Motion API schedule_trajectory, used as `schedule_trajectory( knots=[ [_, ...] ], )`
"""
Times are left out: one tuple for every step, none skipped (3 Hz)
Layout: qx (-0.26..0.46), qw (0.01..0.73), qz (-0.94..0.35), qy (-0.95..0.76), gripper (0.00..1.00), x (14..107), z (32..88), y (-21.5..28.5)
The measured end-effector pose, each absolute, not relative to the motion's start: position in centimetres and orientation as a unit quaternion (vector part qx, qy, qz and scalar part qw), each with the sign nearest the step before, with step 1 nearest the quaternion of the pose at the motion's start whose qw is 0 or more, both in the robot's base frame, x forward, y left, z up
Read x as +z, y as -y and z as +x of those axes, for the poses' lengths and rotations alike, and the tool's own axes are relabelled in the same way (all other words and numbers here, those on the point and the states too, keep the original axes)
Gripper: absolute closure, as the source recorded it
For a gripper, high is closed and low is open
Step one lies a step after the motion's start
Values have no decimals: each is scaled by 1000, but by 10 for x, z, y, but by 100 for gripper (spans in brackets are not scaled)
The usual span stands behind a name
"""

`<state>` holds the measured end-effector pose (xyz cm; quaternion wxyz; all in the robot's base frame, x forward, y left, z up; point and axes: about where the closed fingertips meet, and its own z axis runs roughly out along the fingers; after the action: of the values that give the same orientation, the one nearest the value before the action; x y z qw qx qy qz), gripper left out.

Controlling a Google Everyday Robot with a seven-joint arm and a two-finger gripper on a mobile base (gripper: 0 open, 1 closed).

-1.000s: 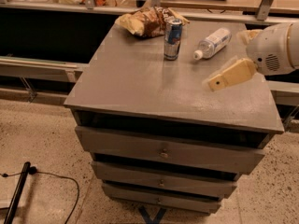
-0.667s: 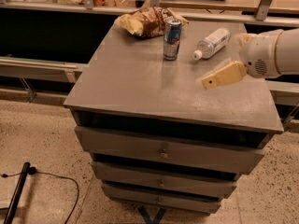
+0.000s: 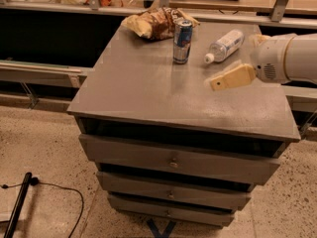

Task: Knock redbull can over

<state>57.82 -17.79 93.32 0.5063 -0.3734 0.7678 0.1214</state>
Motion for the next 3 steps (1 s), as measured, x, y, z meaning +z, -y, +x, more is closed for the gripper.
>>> schedule_trajectory(
  knots=[
    [148,546,-351,-746,0,929,606,159],
    [169,574,-340,-725,0,925,634,141],
    [182,591,-329,-714,0,914,663,124]
  ],
)
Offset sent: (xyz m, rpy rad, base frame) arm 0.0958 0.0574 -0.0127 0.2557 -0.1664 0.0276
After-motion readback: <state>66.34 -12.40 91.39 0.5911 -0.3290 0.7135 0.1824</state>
